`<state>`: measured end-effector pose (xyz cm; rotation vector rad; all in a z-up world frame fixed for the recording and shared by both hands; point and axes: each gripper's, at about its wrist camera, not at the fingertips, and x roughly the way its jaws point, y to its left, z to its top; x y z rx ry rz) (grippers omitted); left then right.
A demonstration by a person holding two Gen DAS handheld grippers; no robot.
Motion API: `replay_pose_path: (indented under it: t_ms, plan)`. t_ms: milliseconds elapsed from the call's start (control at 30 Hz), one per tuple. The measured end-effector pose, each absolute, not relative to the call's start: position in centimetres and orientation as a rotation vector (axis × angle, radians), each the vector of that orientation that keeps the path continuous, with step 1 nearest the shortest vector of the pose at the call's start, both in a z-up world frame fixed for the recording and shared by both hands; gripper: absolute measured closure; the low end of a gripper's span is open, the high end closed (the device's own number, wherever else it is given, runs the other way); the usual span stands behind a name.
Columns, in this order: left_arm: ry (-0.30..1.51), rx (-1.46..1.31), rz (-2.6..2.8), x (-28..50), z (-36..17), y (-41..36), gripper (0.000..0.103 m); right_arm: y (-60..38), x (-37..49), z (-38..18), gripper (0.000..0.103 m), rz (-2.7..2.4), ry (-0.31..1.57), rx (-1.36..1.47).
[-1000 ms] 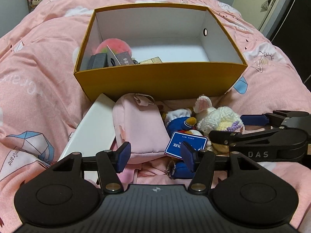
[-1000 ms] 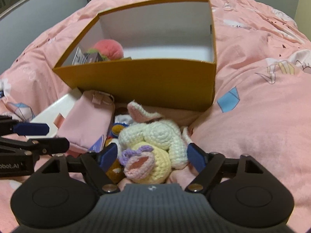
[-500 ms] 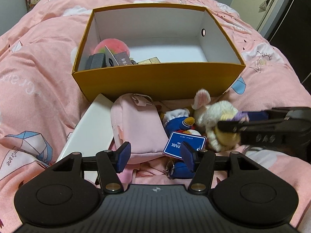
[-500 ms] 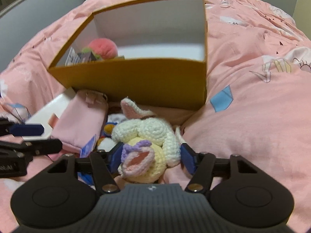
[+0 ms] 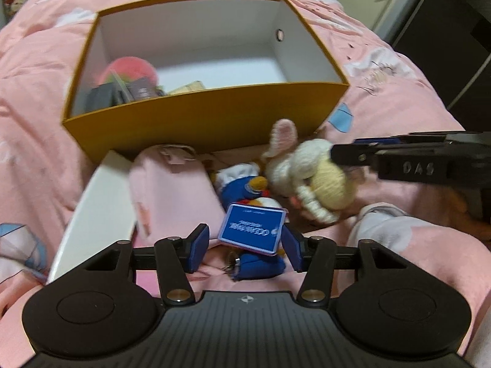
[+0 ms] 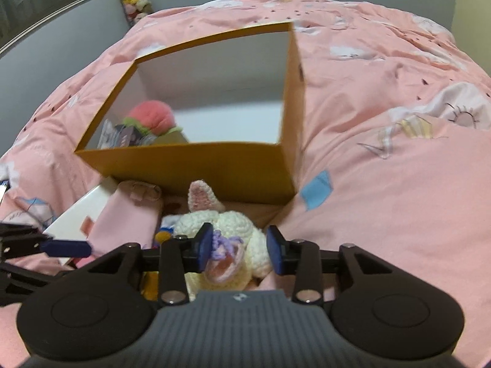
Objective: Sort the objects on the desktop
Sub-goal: 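Grasp the penguin plush by its blue tag with the left tool while the right tool grasps the crocheted bunny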
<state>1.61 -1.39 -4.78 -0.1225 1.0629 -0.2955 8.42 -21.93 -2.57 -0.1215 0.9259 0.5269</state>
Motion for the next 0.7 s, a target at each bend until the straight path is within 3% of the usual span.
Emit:
replay_pose_path:
  t_ms: [100, 267, 700]
  plan:
    - [1.066, -0.136, -0.309, 2.5, -5.3, -1.7, 0.046, -21.4, 8.0, -2.4, 0.058, 0.556, 0.912, -0.147]
    - [1.106, -0.146, -0.357, 4.1, -6.5, -2.6, 0.046, -21.6, 8.3, -2.8, 0.042, 0.58, 0.964, -0.158]
    - [1.185, -0.113, -0.37, 5.9, -9.5, -3.8, 0.042, -20.0, 9.2, -5.1, 0.032, 0.58, 1.049, -0.19]
